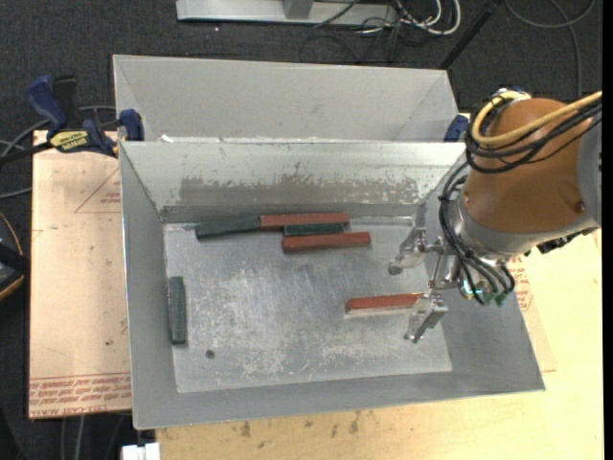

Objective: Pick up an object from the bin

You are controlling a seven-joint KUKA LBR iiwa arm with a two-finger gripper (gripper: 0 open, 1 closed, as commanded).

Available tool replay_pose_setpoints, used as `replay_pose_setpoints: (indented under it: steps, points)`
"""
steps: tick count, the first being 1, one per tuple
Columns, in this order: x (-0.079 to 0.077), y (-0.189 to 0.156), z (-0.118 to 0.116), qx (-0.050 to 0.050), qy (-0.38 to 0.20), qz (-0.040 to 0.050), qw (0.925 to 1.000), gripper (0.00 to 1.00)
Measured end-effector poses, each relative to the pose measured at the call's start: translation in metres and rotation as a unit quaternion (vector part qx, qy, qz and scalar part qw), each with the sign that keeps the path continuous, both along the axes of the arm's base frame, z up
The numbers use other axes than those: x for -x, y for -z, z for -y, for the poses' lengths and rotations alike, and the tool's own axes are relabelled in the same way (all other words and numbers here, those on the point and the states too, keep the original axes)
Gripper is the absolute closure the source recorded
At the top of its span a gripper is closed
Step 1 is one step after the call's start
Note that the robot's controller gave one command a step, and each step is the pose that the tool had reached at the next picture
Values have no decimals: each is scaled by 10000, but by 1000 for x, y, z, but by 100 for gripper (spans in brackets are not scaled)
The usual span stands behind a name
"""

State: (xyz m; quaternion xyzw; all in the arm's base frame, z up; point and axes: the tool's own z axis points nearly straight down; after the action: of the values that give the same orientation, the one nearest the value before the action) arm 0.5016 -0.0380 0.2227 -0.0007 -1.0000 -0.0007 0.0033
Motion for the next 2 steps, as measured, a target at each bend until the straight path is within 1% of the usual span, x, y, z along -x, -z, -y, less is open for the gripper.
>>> replay_pose_setpoints:
  steps: [1,2]
  points:
    - [-2,-3,0,4,-7,36,10000,0]
    - [-14,49,10,6,-54,75,10000,0]
